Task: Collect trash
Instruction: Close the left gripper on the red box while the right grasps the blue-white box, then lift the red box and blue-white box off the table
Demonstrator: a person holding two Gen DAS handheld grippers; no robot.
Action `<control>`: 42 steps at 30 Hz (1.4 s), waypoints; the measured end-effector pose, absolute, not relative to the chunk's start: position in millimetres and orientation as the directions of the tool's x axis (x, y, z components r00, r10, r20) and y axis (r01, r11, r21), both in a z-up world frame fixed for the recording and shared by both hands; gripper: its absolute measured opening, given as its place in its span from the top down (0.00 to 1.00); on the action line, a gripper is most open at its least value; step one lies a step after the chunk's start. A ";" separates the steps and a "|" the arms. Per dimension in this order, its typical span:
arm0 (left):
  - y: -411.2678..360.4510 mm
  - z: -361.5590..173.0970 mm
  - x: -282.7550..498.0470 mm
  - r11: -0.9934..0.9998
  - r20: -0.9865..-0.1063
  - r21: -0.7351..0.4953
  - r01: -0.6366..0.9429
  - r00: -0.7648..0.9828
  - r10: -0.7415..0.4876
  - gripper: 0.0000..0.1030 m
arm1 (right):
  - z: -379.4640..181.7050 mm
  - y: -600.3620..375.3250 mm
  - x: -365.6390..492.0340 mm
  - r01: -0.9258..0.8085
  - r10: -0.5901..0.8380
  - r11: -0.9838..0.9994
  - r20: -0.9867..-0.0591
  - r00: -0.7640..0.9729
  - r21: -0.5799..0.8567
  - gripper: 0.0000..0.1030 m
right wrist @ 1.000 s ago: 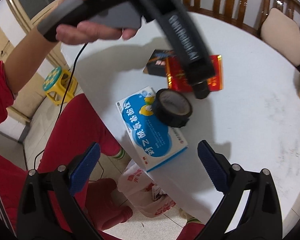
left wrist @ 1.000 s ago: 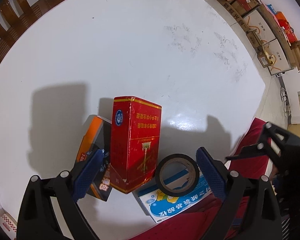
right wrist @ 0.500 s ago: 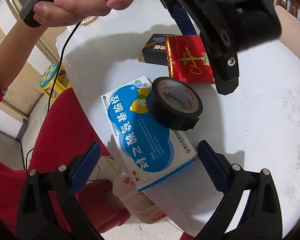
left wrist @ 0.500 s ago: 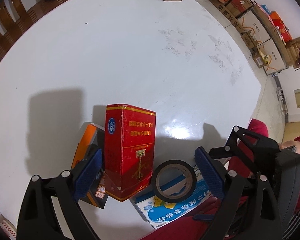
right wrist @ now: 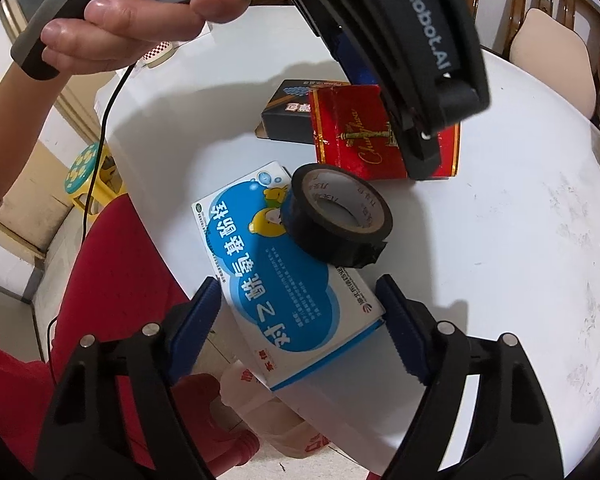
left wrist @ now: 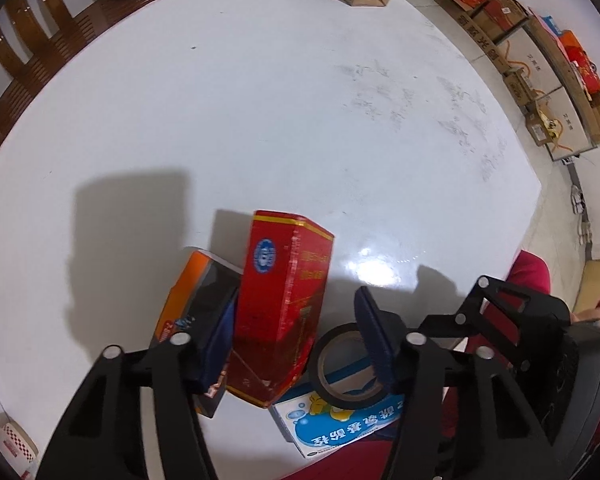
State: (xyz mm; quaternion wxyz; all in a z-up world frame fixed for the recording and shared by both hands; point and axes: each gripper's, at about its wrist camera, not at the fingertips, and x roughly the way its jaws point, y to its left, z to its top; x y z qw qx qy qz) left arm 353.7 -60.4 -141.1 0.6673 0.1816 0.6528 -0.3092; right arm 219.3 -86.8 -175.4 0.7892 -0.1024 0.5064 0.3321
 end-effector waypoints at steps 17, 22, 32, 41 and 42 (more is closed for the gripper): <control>-59.8 -142.0 346.7 0.756 -0.991 -0.112 0.645 -0.019 -0.131 0.73 | -174.2 -90.2 216.6 -0.569 0.456 0.782 -0.856 0.243 0.255 0.36; -68.7 -144.7 341.9 0.734 -0.996 -0.059 0.677 0.006 -0.086 0.73 | -172.9 -89.5 216.0 -0.556 0.446 0.794 -0.858 0.255 0.247 0.37; -66.4 -145.8 339.3 0.764 -0.998 -0.018 0.645 0.037 -0.055 0.79 | -170.4 -98.6 211.3 -0.517 0.490 0.799 -0.832 0.261 0.308 0.39; -44.9 -133.8 336.2 0.804 -0.993 -0.061 0.591 0.046 -0.109 0.79 | -170.3 -95.0 208.6 -0.495 0.539 0.785 -0.805 0.249 0.373 0.39; -42.4 -133.2 335.7 0.805 -0.993 -0.065 0.590 0.045 -0.113 0.79 | -170.2 -94.3 208.2 -0.494 0.539 0.785 -0.804 0.250 0.373 0.39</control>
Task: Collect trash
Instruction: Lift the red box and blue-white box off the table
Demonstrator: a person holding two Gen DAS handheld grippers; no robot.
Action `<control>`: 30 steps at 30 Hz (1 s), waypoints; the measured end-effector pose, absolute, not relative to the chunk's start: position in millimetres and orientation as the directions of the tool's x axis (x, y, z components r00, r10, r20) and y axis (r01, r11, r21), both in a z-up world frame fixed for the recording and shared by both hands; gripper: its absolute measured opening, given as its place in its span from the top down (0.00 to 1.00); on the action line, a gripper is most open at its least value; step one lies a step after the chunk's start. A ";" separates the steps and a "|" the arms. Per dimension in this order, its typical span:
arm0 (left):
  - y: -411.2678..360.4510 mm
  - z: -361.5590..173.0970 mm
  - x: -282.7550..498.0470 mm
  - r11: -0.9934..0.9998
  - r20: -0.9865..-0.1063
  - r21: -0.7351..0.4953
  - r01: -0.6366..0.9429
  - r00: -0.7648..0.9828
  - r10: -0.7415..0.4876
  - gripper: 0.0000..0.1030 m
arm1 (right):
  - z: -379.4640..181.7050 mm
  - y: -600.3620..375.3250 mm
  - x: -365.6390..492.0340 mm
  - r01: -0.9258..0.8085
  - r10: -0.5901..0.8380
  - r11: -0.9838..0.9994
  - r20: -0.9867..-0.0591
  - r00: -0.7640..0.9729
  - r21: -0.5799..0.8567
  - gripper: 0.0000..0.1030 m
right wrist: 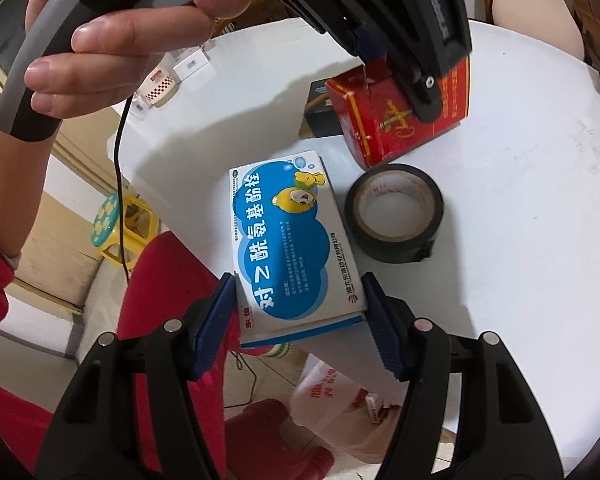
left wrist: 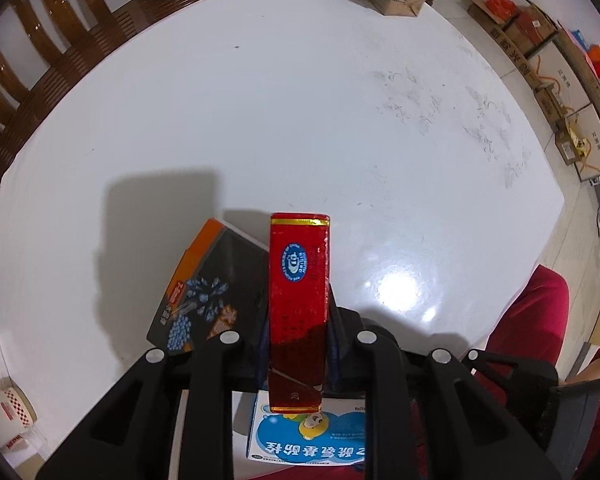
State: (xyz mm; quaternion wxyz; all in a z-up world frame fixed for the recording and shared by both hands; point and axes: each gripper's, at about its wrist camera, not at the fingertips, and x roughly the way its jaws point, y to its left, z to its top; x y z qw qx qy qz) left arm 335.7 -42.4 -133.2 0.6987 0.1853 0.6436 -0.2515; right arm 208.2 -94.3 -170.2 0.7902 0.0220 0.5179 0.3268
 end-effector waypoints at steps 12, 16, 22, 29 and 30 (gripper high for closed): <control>-23.9 -106.7 331.6 0.827 -0.984 -0.066 0.559 0.099 -0.145 0.79 | -155.7 -97.1 199.5 -0.495 0.538 0.788 -0.801 0.263 0.367 0.39; -16.8 -93.5 319.1 0.830 -0.981 -0.054 0.554 0.125 -0.147 0.79 | -141.9 -100.8 191.6 -0.500 0.525 0.797 -0.799 0.293 0.340 0.40; -8.9 -74.6 300.8 0.831 -0.976 -0.043 0.554 0.155 -0.154 0.79 | -131.1 -91.0 176.1 -0.506 0.476 0.819 -0.812 0.339 0.269 0.40; -6.1 -66.1 283.1 0.834 -0.972 -0.044 0.550 0.170 -0.164 0.79 | -128.5 -89.3 178.8 -0.506 0.437 0.833 -0.826 0.356 0.223 0.40; -5.0 -66.4 281.9 0.836 -0.972 -0.043 0.547 0.171 -0.162 0.79 | -126.4 -88.2 178.5 -0.506 0.437 0.834 -0.825 0.360 0.221 0.40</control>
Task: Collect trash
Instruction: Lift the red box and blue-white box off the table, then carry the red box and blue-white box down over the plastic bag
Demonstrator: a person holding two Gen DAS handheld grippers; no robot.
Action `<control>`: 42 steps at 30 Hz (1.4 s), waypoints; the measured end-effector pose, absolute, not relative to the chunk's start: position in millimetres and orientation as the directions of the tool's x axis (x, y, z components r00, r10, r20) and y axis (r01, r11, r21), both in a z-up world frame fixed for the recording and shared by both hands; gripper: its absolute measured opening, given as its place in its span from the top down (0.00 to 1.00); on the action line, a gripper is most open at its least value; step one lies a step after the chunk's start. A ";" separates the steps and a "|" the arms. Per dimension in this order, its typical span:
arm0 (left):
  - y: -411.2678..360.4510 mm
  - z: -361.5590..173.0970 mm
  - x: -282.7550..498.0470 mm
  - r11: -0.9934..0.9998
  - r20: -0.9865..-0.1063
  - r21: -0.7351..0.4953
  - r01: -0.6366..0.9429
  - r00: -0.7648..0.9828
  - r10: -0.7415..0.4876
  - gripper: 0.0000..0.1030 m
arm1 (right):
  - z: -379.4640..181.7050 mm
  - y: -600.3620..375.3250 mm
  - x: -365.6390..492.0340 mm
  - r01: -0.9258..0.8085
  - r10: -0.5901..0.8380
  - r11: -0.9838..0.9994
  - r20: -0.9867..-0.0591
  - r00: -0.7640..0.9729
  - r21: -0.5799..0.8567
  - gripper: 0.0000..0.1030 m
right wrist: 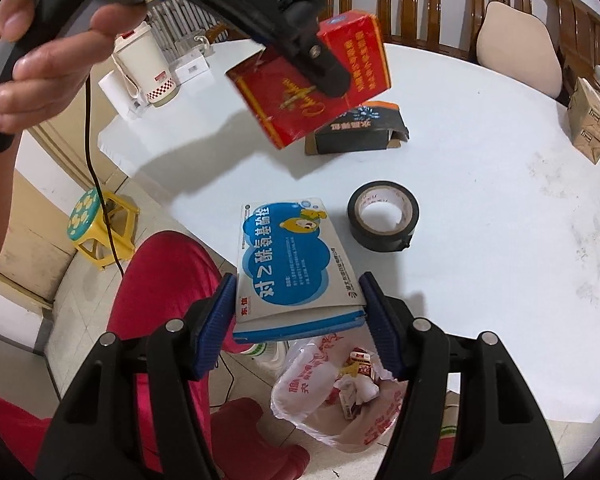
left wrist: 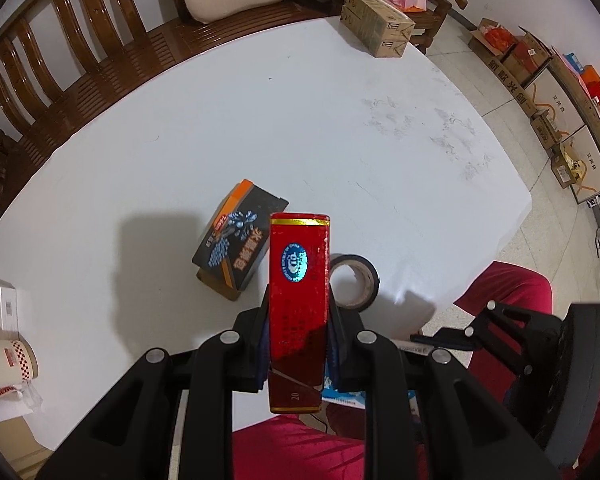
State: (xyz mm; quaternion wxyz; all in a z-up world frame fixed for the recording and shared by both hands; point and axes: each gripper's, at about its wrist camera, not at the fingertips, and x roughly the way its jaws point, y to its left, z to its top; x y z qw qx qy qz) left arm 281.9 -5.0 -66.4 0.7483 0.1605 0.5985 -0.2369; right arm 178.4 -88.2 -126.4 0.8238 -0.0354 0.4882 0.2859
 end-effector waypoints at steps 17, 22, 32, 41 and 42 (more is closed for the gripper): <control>21.6 -54.4 238.6 0.840 -0.961 -0.019 0.542 0.222 -0.165 0.79 | -64.2 -109.3 130.8 -0.511 0.334 0.857 -0.825 0.456 0.065 0.41; 22.4 -56.5 208.5 0.844 -0.956 -0.022 0.536 0.236 -0.176 0.79 | -63.7 -112.9 108.5 -0.501 0.310 0.864 -0.830 0.463 0.043 0.40; 1.5 -93.4 142.6 0.809 -0.963 -0.052 0.585 0.183 -0.195 0.79 | -73.7 -121.8 71.4 -0.474 0.272 0.880 -0.842 0.466 0.022 0.41; -7.0 -129.0 110.5 0.804 -0.971 -0.074 0.590 0.140 -0.192 0.79 | -90.8 -129.4 47.2 -0.453 0.244 0.891 -0.856 0.457 0.013 0.41; -7.2 -132.7 108.4 0.805 -0.971 -0.077 0.589 0.138 -0.193 0.79 | -94.0 -130.2 45.3 -0.449 0.241 0.893 -0.858 0.454 0.013 0.41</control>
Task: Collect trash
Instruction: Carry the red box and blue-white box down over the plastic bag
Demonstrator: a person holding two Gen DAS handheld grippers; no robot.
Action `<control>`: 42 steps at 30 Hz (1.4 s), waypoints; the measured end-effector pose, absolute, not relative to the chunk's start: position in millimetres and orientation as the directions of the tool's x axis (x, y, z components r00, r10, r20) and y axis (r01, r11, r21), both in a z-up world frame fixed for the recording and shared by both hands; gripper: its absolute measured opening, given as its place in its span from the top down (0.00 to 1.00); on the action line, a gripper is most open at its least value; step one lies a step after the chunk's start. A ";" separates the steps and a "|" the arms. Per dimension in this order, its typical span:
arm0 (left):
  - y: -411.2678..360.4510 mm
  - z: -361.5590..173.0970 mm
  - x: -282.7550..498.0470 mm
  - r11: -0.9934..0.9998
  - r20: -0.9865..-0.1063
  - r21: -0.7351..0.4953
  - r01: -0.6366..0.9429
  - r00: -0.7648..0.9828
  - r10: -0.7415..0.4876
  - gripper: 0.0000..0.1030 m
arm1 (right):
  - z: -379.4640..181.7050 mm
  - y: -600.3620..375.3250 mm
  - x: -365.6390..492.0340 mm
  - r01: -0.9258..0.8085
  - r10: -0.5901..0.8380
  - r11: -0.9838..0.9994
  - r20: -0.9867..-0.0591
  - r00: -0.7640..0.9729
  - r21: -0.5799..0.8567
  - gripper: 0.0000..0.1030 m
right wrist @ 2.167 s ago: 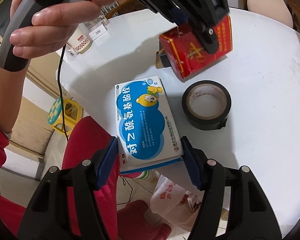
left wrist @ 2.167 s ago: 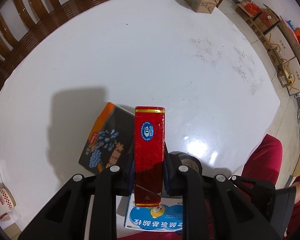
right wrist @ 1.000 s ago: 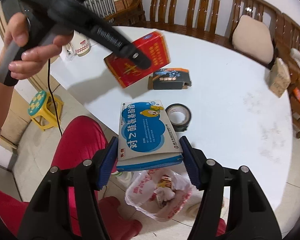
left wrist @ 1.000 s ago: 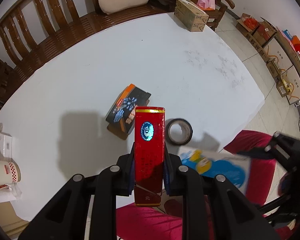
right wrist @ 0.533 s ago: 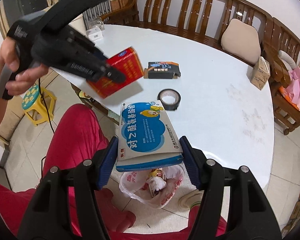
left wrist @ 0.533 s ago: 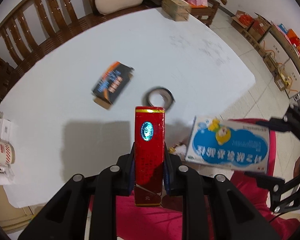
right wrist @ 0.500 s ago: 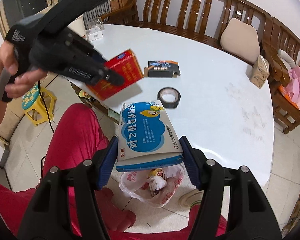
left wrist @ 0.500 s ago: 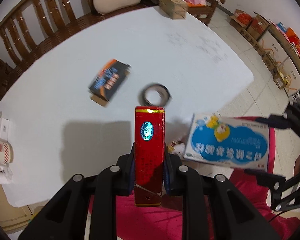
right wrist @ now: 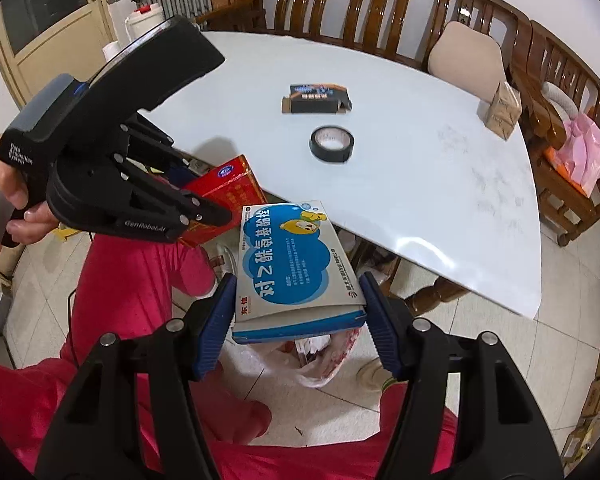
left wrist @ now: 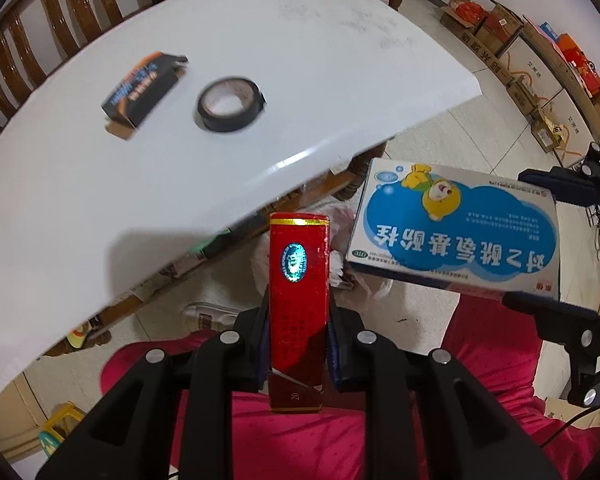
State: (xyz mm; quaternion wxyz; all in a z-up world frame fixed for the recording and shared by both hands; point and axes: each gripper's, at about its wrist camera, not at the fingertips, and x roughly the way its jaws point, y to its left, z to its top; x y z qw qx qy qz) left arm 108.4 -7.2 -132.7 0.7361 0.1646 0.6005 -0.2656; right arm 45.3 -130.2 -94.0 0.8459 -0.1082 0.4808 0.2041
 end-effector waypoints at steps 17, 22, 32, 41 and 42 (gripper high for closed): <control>-21.0 -220.4 93.6 0.810 -0.977 -0.165 0.563 0.017 -0.211 0.79 | -160.9 -142.3 37.5 -0.409 0.194 0.912 -0.908 0.372 0.028 0.41; -28.8 -242.8 92.9 0.815 -0.982 -0.163 0.556 -0.012 -0.188 0.79 | -184.6 -146.1 42.0 -0.392 0.194 0.919 -0.921 0.338 0.050 0.41; -39.5 -281.5 103.8 0.819 -0.986 -0.166 0.549 -0.072 -0.152 0.79 | -227.2 -155.3 58.3 -0.361 0.199 0.928 -0.941 0.273 0.091 0.40; -48.0 -323.8 115.2 0.828 -0.980 -0.190 0.527 -0.157 -0.124 0.79 | -268.9 -155.9 72.6 -0.352 0.196 0.929 -0.957 0.213 0.112 0.41; -48.6 -327.3 116.1 0.829 -0.979 -0.192 0.525 -0.164 -0.123 0.79 | -272.8 -156.7 73.4 -0.350 0.197 0.929 -0.959 0.205 0.116 0.40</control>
